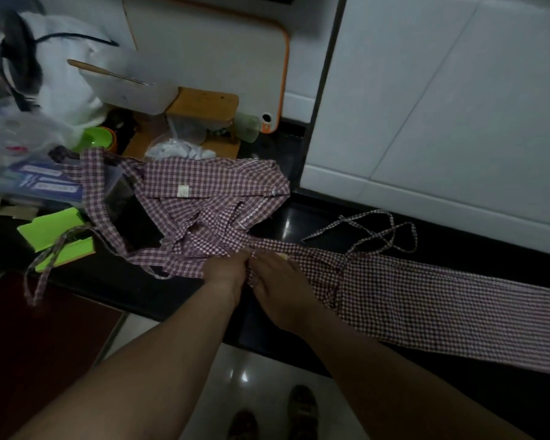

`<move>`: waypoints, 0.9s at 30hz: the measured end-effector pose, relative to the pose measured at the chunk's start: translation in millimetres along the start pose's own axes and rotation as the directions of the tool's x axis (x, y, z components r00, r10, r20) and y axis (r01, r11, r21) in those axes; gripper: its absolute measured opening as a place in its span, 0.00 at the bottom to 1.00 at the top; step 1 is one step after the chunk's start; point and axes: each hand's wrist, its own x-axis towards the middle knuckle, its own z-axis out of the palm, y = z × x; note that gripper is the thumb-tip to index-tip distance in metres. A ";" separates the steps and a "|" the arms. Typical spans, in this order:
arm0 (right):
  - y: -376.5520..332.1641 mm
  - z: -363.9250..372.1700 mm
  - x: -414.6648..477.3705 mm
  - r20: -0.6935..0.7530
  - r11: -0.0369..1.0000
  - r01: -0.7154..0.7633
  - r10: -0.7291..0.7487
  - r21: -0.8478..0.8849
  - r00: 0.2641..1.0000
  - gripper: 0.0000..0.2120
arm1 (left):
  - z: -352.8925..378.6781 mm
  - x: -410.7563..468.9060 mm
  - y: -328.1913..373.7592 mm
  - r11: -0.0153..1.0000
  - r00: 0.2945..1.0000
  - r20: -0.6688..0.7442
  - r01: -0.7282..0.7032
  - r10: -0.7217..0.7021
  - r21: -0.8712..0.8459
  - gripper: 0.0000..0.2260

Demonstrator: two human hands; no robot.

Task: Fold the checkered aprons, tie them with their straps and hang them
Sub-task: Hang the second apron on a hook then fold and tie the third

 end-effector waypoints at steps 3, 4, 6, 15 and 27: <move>7.2 -15.3 -21.5 -0.198 0.983 -0.069 0.103 0.172 0.975 0.21 | 11.7 -14.0 3.5 0.946 0.963 -0.111 -0.213 0.246 0.244 0.12; 6.4 -27.4 -31.2 -0.241 0.947 -0.137 0.211 0.292 0.947 0.18 | 14.8 -22.5 4.6 0.874 0.916 -0.119 -0.319 0.384 0.368 0.11; 19.1 -48.6 -48.8 -0.180 0.770 -0.302 0.470 0.562 0.864 0.12 | 19.5 -38.3 3.0 0.643 0.759 -0.031 -0.528 0.650 0.554 0.09; 118.9 -84.8 -90.6 0.346 -0.159 -0.392 0.812 0.906 0.470 0.19 | 33.8 -59.7 -46.5 -0.361 0.639 0.765 -0.696 0.083 0.621 0.40; 118.5 -54.2 -97.4 -0.082 0.972 -0.132 0.118 -0.197 0.990 0.24 | 44.7 -83.2 -45.8 -0.145 0.734 0.670 -0.655 0.110 0.741 0.43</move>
